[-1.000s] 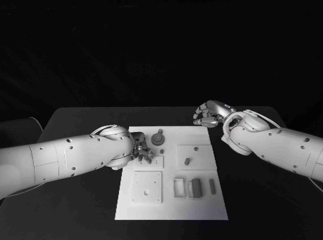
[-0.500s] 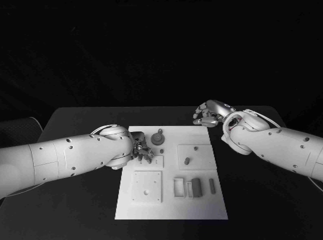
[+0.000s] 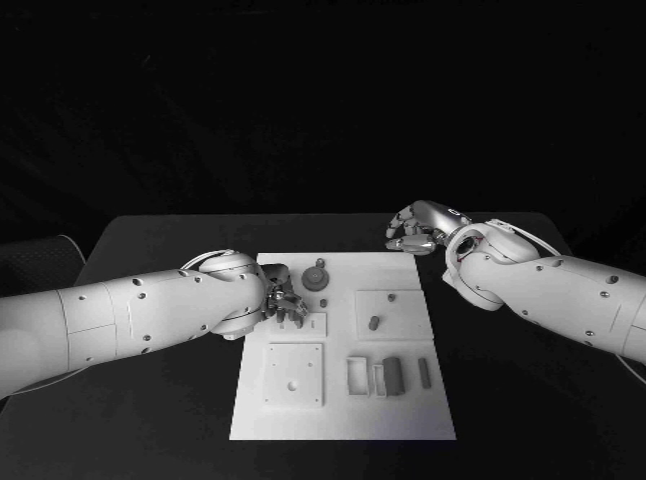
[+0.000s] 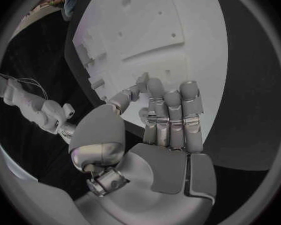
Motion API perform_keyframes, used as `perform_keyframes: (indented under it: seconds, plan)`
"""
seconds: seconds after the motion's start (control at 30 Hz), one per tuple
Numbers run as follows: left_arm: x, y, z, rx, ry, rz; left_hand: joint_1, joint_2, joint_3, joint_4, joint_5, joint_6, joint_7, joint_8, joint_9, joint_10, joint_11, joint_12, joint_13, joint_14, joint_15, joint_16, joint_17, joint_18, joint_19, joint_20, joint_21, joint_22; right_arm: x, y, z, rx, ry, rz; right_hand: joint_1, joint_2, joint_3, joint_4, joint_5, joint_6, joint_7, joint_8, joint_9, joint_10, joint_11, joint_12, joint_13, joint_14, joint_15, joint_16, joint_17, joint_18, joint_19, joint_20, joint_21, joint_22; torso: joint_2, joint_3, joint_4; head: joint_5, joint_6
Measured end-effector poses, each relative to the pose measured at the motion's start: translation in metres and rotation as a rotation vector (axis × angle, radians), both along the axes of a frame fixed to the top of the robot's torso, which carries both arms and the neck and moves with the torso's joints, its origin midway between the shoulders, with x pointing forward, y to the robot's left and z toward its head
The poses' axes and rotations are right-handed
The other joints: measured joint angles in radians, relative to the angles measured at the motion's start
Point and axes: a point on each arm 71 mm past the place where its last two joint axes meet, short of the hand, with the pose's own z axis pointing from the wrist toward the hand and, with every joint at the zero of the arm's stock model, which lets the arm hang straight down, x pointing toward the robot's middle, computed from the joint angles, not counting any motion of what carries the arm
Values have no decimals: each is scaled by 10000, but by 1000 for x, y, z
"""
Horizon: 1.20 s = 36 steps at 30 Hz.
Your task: Assemble the parts on the task board
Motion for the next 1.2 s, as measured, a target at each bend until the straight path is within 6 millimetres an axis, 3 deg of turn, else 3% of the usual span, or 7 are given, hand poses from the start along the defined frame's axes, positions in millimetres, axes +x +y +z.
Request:
perform_keyframes:
  seconds: [0.6, 0.73, 0.83, 1.2]
  plan:
    - [0, 0, 0, -6, 0, -8, -65, -251, -3, 194, -79, -40, 32, 0, 9, -38, 39, 0, -23, -53, -19, 0, -33, 15, 0, 1, -1, -1, -1, 0, 0, 7, 3, 12, -41, -40, 0, 0, 0, 0, 0, 0, 9, 0, 0, 0, 8, -3, 3, 0, 0, -1, -1, 2, 0, 0, 1, -13, 8, 0, 3]
    - [0, 0, 0, -5, 3, -9, -88, -312, 2, 280, -225, -61, 50, -46, 22, -39, 40, -1, -44, -69, -3, 0, -55, 17, -1, 2, -1, -2, -1, 0, 0, 8, 5, 7, -40, -40, 0, 0, 0, 0, 0, 0, 9, 0, 0, 0, 7, -4, 4, 0, 1, 0, -2, 2, 0, 0, 1, -14, 7, 3, -4]
    - [0, 0, 0, -6, 5, -9, -52, -370, 9, 348, -665, -77, 66, -59, 43, -108, 43, 0, -57, -71, -6, 0, -77, 26, -40, -6, -2, -2, 0, 0, 0, 9, 6, 3, -40, -40, 0, 0, 0, 0, 0, 0, 8, 0, 0, 0, 7, -5, 5, 0, 0, 0, 4, -4, 0, 0, 1, -14, 8, 3, -7]
    - [0, 0, 0, -4, -6, 14, -73, -434, -5, 415, -780, -117, 96, -59, 43, -143, 74, -1, -66, -108, 28, 40, -88, 26, -57, -20, -2, 6, -1, -1, 0, 13, 9, -2, -40, -40, 0, 0, 0, -50, 17, 1, 7, 0, 0, 0, 6, -5, 7, 0, 0, 0, 36, -7, 0, 0, 1, -9, 4, 4, -13]
